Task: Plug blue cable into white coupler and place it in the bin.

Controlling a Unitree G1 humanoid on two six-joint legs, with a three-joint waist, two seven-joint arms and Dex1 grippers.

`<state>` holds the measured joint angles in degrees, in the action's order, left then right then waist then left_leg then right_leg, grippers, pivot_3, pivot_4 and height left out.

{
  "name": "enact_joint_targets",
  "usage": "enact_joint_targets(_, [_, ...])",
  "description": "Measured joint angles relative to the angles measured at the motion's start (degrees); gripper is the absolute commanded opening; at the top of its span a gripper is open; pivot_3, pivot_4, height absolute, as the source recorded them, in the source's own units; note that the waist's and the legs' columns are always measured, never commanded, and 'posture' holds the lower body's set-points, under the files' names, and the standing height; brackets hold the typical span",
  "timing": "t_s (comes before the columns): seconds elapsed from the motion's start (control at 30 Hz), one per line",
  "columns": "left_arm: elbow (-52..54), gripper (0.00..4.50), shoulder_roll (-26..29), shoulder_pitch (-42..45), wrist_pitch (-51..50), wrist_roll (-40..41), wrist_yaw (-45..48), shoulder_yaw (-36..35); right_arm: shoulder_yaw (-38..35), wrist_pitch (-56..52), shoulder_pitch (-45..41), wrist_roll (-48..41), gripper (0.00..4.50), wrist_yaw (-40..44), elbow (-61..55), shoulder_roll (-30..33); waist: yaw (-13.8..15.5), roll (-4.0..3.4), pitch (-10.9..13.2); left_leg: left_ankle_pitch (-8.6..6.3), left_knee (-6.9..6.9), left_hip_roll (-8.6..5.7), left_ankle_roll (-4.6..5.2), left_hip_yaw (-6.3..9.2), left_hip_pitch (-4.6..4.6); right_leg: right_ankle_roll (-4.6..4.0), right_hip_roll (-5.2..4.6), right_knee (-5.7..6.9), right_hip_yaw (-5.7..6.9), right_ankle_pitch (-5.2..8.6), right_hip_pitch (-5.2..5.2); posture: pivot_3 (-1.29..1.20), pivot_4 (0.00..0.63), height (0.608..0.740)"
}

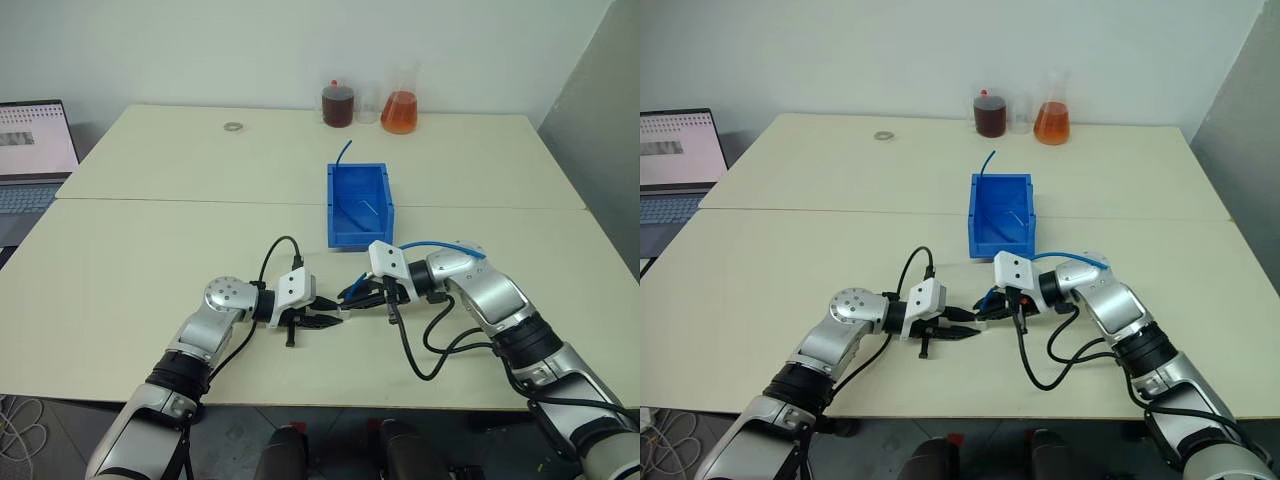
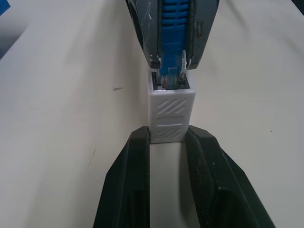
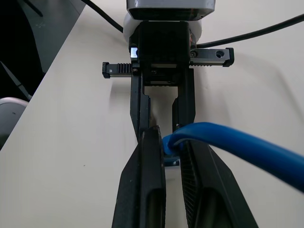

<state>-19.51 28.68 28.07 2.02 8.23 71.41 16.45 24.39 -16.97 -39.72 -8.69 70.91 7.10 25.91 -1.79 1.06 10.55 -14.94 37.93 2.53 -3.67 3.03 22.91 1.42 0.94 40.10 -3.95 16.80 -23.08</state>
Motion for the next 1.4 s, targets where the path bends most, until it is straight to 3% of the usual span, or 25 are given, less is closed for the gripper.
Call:
enact_joint_targets(0.23, [-0.06,0.75,0.08,0.0,0.02,-0.44,-0.48,-0.07,0.25,3.13,0.3,1.48,0.16,-0.5,2.1,-1.7,-0.08,-0.01,-0.03,0.01,0.0,0.01,0.01,0.0,-0.17,0.0,0.02,0.03,0.0,0.0,0.15,0.0,0.15,0.74])
enact_joint_targets(0.47, [-0.48,0.75,0.06,0.0,0.03,-1.27,-0.86,-0.07,1.14,8.59,0.69,3.51,0.16,-1.01,5.15,-2.21,-0.24,-0.01,-0.03,0.0,-0.09,0.02,0.03,-0.01,-0.99,0.25,0.05,-0.1,-0.02,0.15,0.95,0.0,0.15,0.74])
enact_joint_targets(0.73, [-0.6,0.75,0.21,0.0,0.01,-1.7,-1.22,-0.12,1.1,10.98,0.33,3.57,0.16,-1.04,7.87,-3.29,-0.26,-0.06,-0.14,0.0,-0.09,0.06,0.03,-0.01,-1.11,0.27,0.08,-0.09,-0.05,0.17,1.04,0.0,0.15,0.74])
enact_joint_targets(0.77, [-0.6,1.46,0.23,0.0,-0.13,-1.67,-1.21,-0.15,1.02,10.87,0.3,3.57,0.16,-1.06,7.96,-3.39,-0.27,-0.08,-0.15,0.0,-0.08,0.06,0.03,-0.01,-1.11,0.27,0.09,-0.09,-0.05,0.17,1.04,0.0,0.15,0.74])
enact_joint_targets(0.97, [3.53,2.62,0.69,-0.33,-4.16,1.11,-0.27,-1.59,-0.44,6.82,-0.05,2.89,0.16,-1.41,8.03,-4.4,-0.52,-0.08,-0.14,0.0,-0.09,0.09,0.03,0.0,-1.09,0.27,0.12,-0.09,-0.05,0.17,1.02,0.0,0.15,0.74])
enact_joint_targets(1.07, [11.82,3.24,3.03,-2.19,-11.26,5.44,-0.44,-4.11,-1.88,1.12,0.48,1.63,0.16,-2.51,5.36,-4.39,-0.86,-0.08,-0.12,0.0,-0.1,0.12,0.03,0.06,-1.01,0.27,0.12,-0.09,-0.03,0.17,0.97,0.0,0.15,0.74])
enact_joint_targets(1.27, [29.56,4.49,11.77,-10.92,-25.68,11.61,-4.94,-12.61,-12.01,-23.91,-1.17,-7.75,0.16,-10.4,-4.97,-4.53,-1.51,-0.18,0.21,0.0,-0.14,0.13,0.02,0.09,-0.7,0.22,0.08,-0.1,-0.04,0.15,0.71,0.0,0.15,0.74])
enact_joint_targets(1.4, [37.74,4.49,11.18,-12.33,-34.46,15.52,-13.42,-19.21,-18.53,-35.64,-10.16,-12.94,0.16,-16.83,-8.38,-6.43,-1.48,-0.18,0.3,0.0,-0.11,0.11,0.02,0.16,-0.36,0.24,0.06,-0.11,0.04,0.16,0.43,0.0,0.15,0.74])
